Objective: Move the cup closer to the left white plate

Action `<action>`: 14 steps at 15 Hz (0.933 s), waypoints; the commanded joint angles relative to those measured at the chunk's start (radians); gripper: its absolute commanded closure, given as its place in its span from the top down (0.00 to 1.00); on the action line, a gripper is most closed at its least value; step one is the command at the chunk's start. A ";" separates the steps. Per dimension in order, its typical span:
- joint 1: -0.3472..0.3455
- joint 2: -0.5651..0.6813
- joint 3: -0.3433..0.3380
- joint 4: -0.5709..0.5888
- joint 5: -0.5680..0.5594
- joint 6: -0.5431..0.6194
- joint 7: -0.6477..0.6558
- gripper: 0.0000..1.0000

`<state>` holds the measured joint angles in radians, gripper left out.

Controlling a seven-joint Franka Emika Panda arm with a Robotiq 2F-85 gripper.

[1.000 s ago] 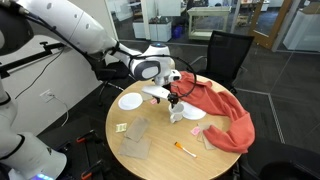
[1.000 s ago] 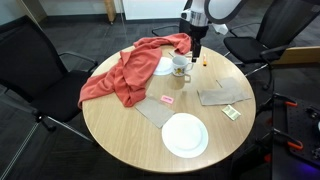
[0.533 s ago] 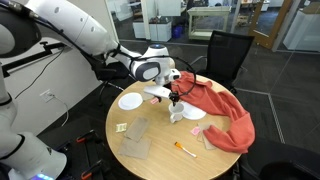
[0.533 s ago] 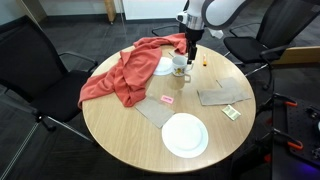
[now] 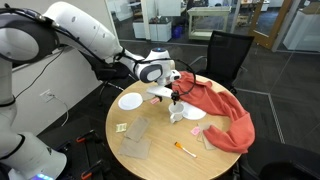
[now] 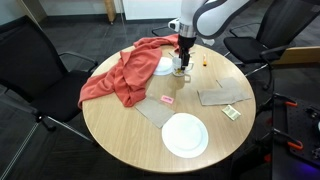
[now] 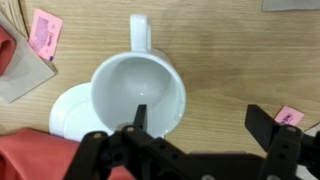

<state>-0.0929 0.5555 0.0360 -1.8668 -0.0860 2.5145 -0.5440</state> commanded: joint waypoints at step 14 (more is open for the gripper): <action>0.003 0.137 -0.003 0.112 -0.055 -0.036 0.038 0.43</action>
<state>-0.0837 0.6914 0.0344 -1.7681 -0.1143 2.5048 -0.5389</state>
